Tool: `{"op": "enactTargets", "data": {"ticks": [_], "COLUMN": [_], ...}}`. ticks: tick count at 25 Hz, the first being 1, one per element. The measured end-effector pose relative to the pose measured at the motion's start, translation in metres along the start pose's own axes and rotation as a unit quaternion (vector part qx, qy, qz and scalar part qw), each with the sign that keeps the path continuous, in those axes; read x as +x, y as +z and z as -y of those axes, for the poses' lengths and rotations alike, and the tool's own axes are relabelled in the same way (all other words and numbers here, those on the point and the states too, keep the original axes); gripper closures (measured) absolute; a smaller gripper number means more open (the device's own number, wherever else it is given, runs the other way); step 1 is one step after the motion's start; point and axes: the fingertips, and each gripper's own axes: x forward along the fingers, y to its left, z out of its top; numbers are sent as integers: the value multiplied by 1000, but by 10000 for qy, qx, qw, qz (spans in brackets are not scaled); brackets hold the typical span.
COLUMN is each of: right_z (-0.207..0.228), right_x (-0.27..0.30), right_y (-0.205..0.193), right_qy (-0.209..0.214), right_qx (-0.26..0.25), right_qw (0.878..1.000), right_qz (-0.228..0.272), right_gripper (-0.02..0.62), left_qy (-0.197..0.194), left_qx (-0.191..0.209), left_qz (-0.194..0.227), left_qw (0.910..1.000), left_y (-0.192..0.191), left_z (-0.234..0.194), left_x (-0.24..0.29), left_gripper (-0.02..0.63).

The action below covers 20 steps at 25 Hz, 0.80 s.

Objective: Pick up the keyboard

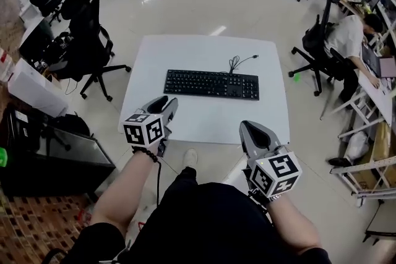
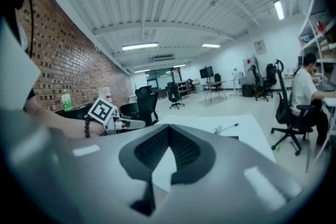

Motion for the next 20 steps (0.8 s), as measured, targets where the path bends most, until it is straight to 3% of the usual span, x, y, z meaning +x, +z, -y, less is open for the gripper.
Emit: {"op": "enactTargets", "data": {"ticks": [6, 11, 20], "right_z": [20, 33, 63], "right_x": [71, 117, 158], "right_y": [1, 1, -2], "right_qy": [-104, -260, -658], "right_qx": [186, 347, 657], "right_qw": [9993, 9973, 9922], "right_qz": [-321, -588, -835], "right_gripper": [592, 592, 592], "left_qy": [305, 410, 56], "left_qx": [-411, -854, -1694], "left_qz": [-579, -1176, -2018], "left_qw": [9970, 9885, 9647], "left_y": [-3, -19, -63], "left_z": [-93, -158, -201], "left_x": [65, 114, 169], "left_gripper": [458, 456, 456]}}
